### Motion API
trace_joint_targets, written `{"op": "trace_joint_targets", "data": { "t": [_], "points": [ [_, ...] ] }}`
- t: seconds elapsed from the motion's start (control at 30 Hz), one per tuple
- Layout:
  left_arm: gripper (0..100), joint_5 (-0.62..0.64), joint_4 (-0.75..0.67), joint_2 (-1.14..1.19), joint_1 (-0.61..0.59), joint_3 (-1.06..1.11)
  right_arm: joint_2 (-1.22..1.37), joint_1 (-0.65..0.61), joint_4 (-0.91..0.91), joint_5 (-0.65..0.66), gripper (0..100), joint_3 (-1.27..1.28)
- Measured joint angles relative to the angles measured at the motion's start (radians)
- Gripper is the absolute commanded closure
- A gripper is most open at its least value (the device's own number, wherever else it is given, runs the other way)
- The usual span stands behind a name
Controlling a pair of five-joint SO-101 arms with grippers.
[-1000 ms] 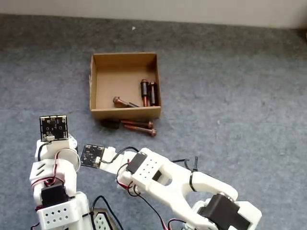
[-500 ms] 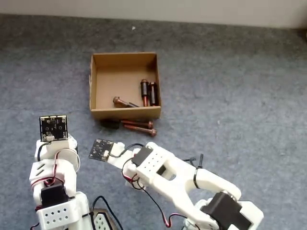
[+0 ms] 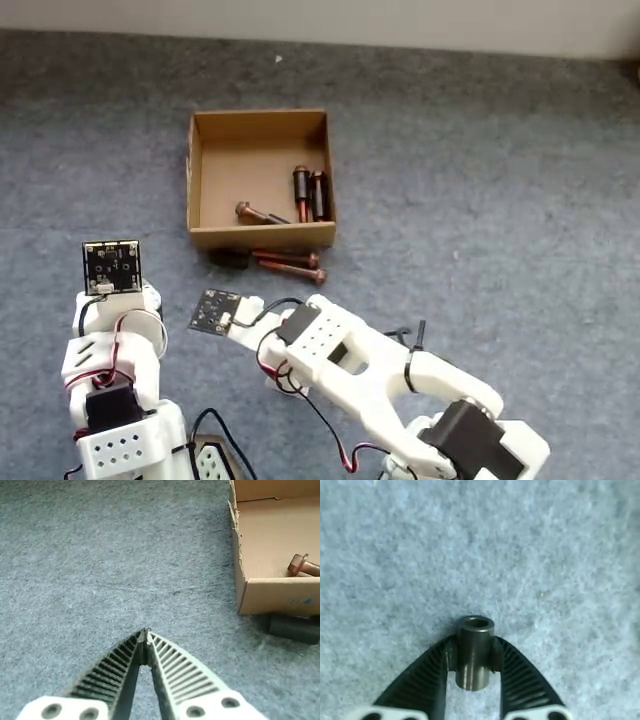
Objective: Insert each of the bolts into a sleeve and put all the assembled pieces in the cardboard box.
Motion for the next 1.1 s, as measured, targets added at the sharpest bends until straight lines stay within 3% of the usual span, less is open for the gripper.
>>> {"op": "trace_joint_targets", "data": {
  "t": [0.2,0.6,0.8,0.9,1.1],
  "points": [
    [100,0.0,0.0,0.0,0.0,0.0,-0.176,0.023,0.089,-0.054,99.2,0.002],
    [100,0.0,0.0,0.0,0.003,0.0,-0.397,0.281,0.163,-0.241,99.2,0.005],
    [100,0.0,0.0,0.0,0.068,0.0,-0.407,0.459,0.094,-0.351,99.2,0.046],
    [100,-0.072,0.006,0.0,0.123,-0.005,-0.41,0.543,0.011,-0.367,99.2,0.114],
    [100,-0.161,0.19,0.0,0.301,-0.123,-0.41,0.666,-0.064,-0.408,99.2,0.153]
  ]
}}
